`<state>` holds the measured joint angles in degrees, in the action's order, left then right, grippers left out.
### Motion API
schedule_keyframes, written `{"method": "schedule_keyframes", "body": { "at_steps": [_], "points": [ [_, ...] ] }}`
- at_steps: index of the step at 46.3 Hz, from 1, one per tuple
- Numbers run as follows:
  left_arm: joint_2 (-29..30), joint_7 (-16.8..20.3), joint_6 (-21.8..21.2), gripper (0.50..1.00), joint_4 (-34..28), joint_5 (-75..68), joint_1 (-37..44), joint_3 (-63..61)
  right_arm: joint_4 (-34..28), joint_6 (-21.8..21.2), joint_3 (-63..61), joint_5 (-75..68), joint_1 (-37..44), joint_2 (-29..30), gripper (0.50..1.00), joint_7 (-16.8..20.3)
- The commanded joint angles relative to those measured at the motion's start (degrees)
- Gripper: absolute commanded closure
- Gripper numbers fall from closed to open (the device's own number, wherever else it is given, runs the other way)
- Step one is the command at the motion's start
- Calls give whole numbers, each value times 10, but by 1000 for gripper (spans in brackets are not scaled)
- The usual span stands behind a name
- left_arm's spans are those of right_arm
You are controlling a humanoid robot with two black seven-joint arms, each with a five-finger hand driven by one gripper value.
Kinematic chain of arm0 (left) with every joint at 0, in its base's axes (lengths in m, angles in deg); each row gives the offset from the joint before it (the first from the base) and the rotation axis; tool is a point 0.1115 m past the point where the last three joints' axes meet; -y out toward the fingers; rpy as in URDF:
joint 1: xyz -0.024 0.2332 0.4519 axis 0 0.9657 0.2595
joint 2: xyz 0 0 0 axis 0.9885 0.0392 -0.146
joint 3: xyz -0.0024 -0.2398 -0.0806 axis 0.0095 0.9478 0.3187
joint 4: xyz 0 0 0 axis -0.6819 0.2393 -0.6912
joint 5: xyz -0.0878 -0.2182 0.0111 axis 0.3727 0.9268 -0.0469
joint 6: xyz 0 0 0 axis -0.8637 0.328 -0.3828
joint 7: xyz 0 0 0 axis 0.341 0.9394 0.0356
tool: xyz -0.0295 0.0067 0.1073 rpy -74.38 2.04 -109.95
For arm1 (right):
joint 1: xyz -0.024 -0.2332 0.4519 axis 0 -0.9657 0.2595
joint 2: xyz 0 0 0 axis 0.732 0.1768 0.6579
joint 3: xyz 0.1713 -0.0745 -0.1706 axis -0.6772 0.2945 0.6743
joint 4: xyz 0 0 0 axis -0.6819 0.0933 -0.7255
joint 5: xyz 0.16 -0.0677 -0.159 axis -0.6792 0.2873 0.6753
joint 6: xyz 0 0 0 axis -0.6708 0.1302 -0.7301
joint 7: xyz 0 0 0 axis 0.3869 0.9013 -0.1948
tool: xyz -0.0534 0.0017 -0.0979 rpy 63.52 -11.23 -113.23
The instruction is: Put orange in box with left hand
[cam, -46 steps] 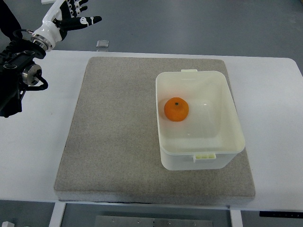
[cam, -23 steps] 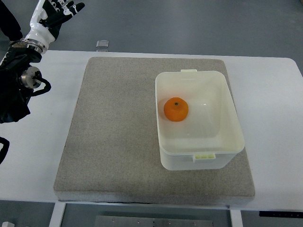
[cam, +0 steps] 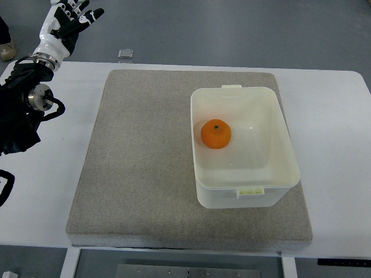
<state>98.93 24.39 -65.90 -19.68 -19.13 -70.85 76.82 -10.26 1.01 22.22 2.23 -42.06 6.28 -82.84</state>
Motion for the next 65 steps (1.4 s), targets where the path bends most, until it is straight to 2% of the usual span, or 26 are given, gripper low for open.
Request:
{"method": "schedule_keyframes", "body": {
  "at_steps": [1,44,52,60,65],
  "points": [
    [0,0,0,508,-1,0,0,3,0,0,-1,0,0,0,568,0],
    [-1,0,-7,508,0,1,5,1,0,-1,5,9,2,0,568,-1],
    [-5,-3,-4,508,0,25,7,35,0,0,-1,0,1,0,568,0],
    [-28,-23,-11,508,-3,46,19,58,0,0,1,0,-4,0,568,0],
    [-48,-61,-23,508,-19,63,20,80,0,0,1,1,-6,0,568,0]
  ]
}}
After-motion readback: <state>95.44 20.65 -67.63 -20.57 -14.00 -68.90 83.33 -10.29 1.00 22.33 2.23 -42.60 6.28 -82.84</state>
